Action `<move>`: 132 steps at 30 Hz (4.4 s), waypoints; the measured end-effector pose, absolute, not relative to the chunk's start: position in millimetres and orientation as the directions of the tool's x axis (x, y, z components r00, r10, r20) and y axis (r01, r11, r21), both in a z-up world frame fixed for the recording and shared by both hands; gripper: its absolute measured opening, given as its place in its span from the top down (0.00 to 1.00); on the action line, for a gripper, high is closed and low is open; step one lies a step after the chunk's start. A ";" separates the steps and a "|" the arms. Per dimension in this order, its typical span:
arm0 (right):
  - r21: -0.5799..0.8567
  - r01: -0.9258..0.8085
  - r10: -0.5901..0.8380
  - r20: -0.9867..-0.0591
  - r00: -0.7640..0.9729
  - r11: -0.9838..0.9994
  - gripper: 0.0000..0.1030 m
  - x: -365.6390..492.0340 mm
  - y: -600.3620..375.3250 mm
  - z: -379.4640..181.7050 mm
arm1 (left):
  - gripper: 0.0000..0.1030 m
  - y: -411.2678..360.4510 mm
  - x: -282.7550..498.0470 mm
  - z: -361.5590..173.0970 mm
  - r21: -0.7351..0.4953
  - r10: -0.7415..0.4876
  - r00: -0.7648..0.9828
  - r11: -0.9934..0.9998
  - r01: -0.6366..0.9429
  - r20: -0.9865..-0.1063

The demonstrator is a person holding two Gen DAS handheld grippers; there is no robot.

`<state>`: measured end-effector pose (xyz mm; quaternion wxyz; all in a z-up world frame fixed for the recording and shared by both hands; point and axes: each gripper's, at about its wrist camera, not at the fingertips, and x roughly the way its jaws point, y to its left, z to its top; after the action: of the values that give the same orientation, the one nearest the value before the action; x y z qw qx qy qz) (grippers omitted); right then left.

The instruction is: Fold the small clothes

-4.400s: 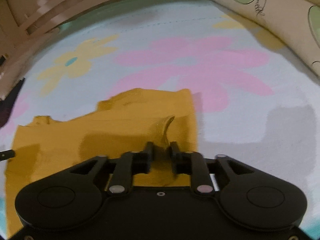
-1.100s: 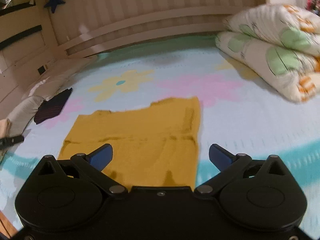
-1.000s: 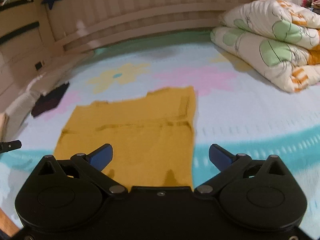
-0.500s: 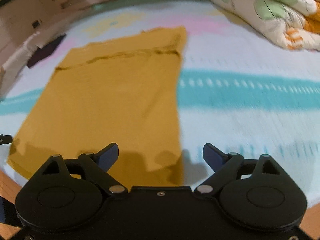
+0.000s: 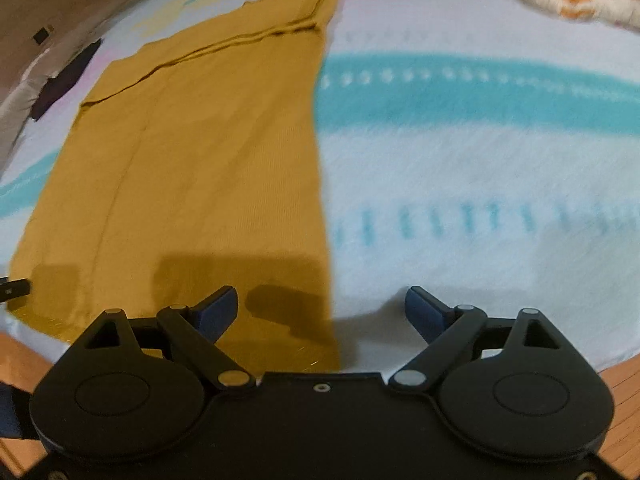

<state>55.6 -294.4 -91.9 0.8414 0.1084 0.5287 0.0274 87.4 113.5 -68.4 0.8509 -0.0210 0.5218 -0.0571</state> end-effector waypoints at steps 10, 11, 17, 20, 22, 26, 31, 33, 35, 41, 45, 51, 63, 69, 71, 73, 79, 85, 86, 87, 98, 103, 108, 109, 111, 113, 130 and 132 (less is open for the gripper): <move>0.234 0.036 0.193 -0.873 0.449 0.972 0.30 54.0 -293.7 -90.2 | 0.59 116.4 89.0 -61.1 -0.137 -0.159 0.502 0.987 0.081 -0.850; 0.246 0.037 0.203 -0.868 0.452 0.969 0.36 54.1 -294.6 -89.5 | 0.64 117.2 88.8 -60.4 -0.146 -0.167 0.506 0.986 0.081 -0.846; 0.408 0.019 0.358 -0.821 0.445 0.913 0.84 56.5 -301.7 -92.2 | 0.94 121.4 87.4 -58.9 -0.205 -0.227 0.511 0.974 0.099 -0.829; 0.439 -0.005 0.393 -0.799 0.455 0.898 0.86 56.3 -298.8 -90.6 | 0.95 127.6 86.2 -56.9 -0.255 -0.262 0.526 0.963 0.088 -0.809; 0.452 -0.025 0.408 -0.779 0.477 0.892 0.87 55.7 -297.3 -85.7 | 0.95 128.5 85.7 -53.6 -0.258 -0.261 0.546 0.963 0.083 -0.796; 0.480 -0.053 0.430 -0.726 0.537 0.876 0.87 54.6 -298.9 -74.7 | 0.95 127.7 87.7 -43.3 -0.265 -0.256 0.599 0.961 0.075 -0.758; 0.509 -0.067 0.441 -0.663 0.605 0.858 0.87 58.1 -300.0 -64.0 | 0.95 130.2 92.3 -32.4 -0.294 -0.257 0.641 0.954 0.050 -0.723; 0.520 -0.067 0.438 -0.636 0.636 0.852 0.87 61.2 -301.2 -58.1 | 0.95 131.4 95.8 -28.3 -0.308 -0.257 0.652 0.951 0.037 -0.713; 0.530 -0.067 0.434 -0.607 0.666 0.845 0.87 64.4 -302.7 -51.5 | 0.95 133.4 100.7 -23.5 -0.326 -0.259 0.660 0.945 0.023 -0.705; 0.582 -0.027 0.421 -0.556 0.717 0.813 0.87 80.8 -308.6 -40.4 | 0.95 133.6 125.6 -0.6 -0.364 -0.262 0.695 0.931 0.001 -0.670; 0.586 -0.024 0.407 -0.532 0.742 0.810 0.87 102.5 -309.4 -26.3 | 0.95 129.4 152.6 17.2 -0.355 -0.255 0.721 0.935 0.013 -0.645; 0.586 0.009 0.363 -0.513 0.778 0.810 0.87 153.9 -313.7 -8.7 | 0.95 128.4 207.9 37.4 -0.368 -0.242 0.754 0.930 0.000 -0.611; 0.557 0.118 0.269 -0.563 0.781 0.822 0.87 266.0 -325.5 -27.3 | 0.95 125.9 314.1 8.5 -0.344 -0.183 0.731 0.936 -0.076 -0.658; 0.547 0.171 0.249 -0.609 0.753 0.820 0.87 303.8 -326.7 -58.7 | 0.95 121.4 350.2 -19.1 -0.330 -0.166 0.707 0.939 -0.100 -0.687; 0.540 0.182 0.242 -0.620 0.746 0.822 0.87 313.2 -327.2 -66.0 | 0.95 118.9 359.5 -25.9 -0.324 -0.162 0.702 0.940 -0.103 -0.694; 0.527 0.186 0.235 -0.631 0.740 0.829 0.87 321.0 -327.2 -70.8 | 0.95 117.5 367.0 -33.1 -0.316 -0.155 0.694 0.942 -0.110 -0.703; 0.509 0.210 0.215 -0.652 0.727 0.835 0.80 333.9 -330.1 -83.5 | 0.94 120.5 381.8 -54.0 -0.346 -0.169 0.670 0.928 -0.140 -0.723; 0.502 0.205 0.189 -0.626 0.756 0.840 0.49 332.0 -337.2 -78.9 | 0.77 127.1 385.8 -55.0 -0.391 -0.214 0.666 0.911 -0.127 -0.715; 0.496 0.200 0.180 -0.615 0.767 0.845 0.45 329.9 -338.3 -75.3 | 0.76 126.7 385.4 -52.4 -0.385 -0.208 0.671 0.915 -0.124 -0.711; 0.489 0.193 0.175 -0.609 0.774 0.850 0.45 328.2 -339.2 -72.1 | 0.71 126.3 382.3 -47.5 -0.365 -0.189 0.683 0.923 -0.121 -0.706; 0.280 -0.051 0.232 -0.665 0.710 0.959 0.56 297.8 -313.8 -61.9 | 0.62 96.0 319.1 -32.9 -0.120 -0.198 0.685 0.980 0.160 -0.701; 0.229 -0.125 0.251 -0.684 0.685 0.965 0.56 285.2 -300.4 -69.0 | 0.62 68.9 296.3 -54.7 -0.033 -0.227 0.637 0.953 0.301 -0.736; 0.173 -0.180 0.250 -0.708 0.660 0.968 0.56 282.7 -287.3 -78.2 | 0.62 64.0 301.4 -67.0 -0.025 -0.220 0.611 0.950 0.311 -0.760; 0.163 -0.185 0.246 -0.712 0.658 0.969 0.56 283.7 -285.0 -80.5 | 0.62 63.9 303.4 -68.5 -0.020 -0.213 0.613 0.952 0.306 -0.761; 0.142 -0.191 0.233 -0.719 0.655 0.971 0.56 287.1 -281.2 -85.6 | 0.62 63.3 306.7 -70.8 -0.011 -0.200 0.619 0.955 0.296 -0.760; 0.128 -0.194 0.226 -0.722 0.654 0.973 0.56 290.9 -277.6 -90.6 | 0.62 61.4 314.8 -73.9 -0.009 -0.192 0.623 0.959 0.284 -0.758; 0.224 -0.043 0.181 -0.643 0.744 0.974 0.58 361.4 -288.8 -95.4 | 0.62 69.5 393.6 -76.7 -0.091 -0.166 0.664 0.985 0.146 -0.729; 0.264 -0.019 0.190 -0.639 0.745 0.964 0.58 367.1 -294.4 -96.0 | 0.62 72.6 400.7 -76.3 -0.110 -0.174 0.664 0.984 0.137 -0.727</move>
<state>367.1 -294.4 -96.0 0.9262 0.1213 0.3525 0.0563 400.7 72.6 -76.3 0.9119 -0.0227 0.4009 -0.0854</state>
